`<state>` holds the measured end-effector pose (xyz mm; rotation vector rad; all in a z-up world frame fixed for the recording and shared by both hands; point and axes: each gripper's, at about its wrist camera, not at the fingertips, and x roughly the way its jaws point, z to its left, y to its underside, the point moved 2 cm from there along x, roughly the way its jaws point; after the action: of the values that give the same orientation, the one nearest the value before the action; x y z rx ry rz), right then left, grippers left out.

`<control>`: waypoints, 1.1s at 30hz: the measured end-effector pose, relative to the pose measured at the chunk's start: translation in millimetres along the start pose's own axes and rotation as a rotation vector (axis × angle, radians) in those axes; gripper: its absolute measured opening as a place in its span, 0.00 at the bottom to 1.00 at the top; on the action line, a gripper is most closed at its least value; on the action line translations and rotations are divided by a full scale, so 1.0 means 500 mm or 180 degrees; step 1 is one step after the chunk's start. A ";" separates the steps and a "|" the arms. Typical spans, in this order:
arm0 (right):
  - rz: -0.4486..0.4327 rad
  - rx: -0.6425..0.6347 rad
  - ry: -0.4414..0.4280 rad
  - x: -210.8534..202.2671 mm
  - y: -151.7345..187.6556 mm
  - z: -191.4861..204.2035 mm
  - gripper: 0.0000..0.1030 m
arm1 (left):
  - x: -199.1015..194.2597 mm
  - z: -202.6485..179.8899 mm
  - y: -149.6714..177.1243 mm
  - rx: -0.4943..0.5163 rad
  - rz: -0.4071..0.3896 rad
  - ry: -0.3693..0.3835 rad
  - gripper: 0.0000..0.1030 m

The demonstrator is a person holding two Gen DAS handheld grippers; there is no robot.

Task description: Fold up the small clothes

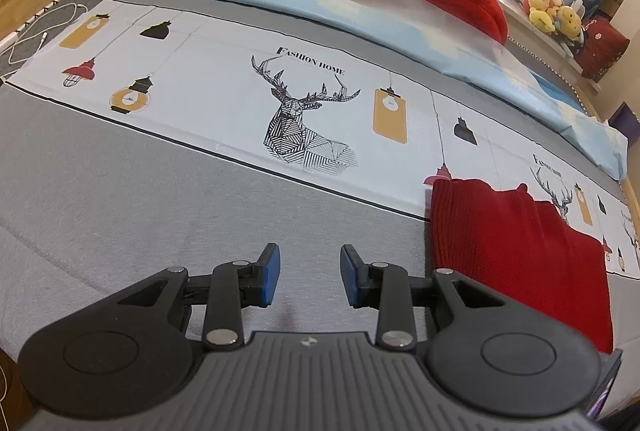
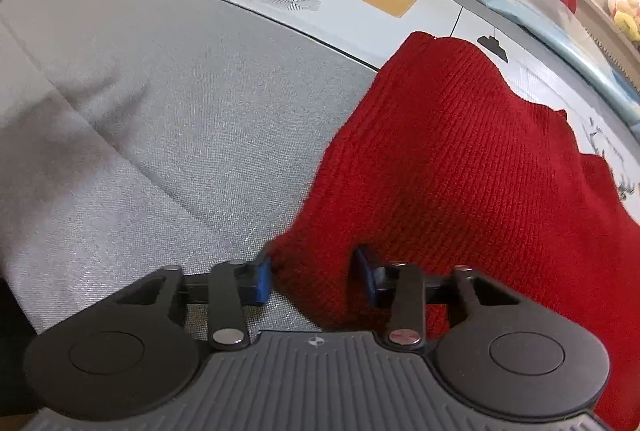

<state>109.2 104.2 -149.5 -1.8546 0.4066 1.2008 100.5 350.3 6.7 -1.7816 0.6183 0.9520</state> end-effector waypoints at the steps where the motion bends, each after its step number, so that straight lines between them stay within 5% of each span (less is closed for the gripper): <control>1: -0.0018 0.0068 -0.0051 -0.005 -0.002 -0.008 0.24 | 0.000 -0.006 -0.001 0.0011 -0.0007 0.0003 0.35; 6: -0.0336 0.0735 -0.0486 -0.098 -0.017 -0.115 0.19 | 0.005 -0.046 -0.008 0.0081 -0.0009 0.0047 0.35; 11: -0.0958 0.1641 -0.0667 -0.251 0.028 -0.336 0.18 | 0.020 -0.119 -0.015 0.0188 0.0004 0.0127 0.35; 17: -0.1430 0.2956 -0.0139 -0.373 0.251 -0.619 0.18 | 0.047 -0.239 -0.013 0.0438 0.0035 0.0245 0.35; 19: -0.1320 0.3248 0.0192 -0.369 0.339 -0.673 0.18 | 0.058 -0.276 -0.009 0.0540 0.0053 0.0267 0.35; 24: -0.0342 0.4077 0.0477 -0.293 0.520 -0.779 0.30 | 0.090 -0.358 0.009 0.0765 0.0130 0.0296 0.35; 26: -0.0488 0.4130 0.0416 -0.316 0.536 -0.804 0.40 | 0.100 -0.382 0.018 0.0841 0.0154 0.0306 0.35; 29: -0.0696 0.3781 0.0578 -0.357 0.494 -0.832 0.41 | 0.110 -0.401 0.027 0.0911 0.0180 0.0321 0.35; 33: -0.0817 0.3399 0.0243 -0.361 0.423 -0.896 0.52 | 0.122 -0.421 0.040 0.1001 0.0225 0.0309 0.35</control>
<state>140.8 -407.2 -25.6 -0.9701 0.6618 0.5325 188.0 149.2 -10.5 -1.5391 0.8487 0.7702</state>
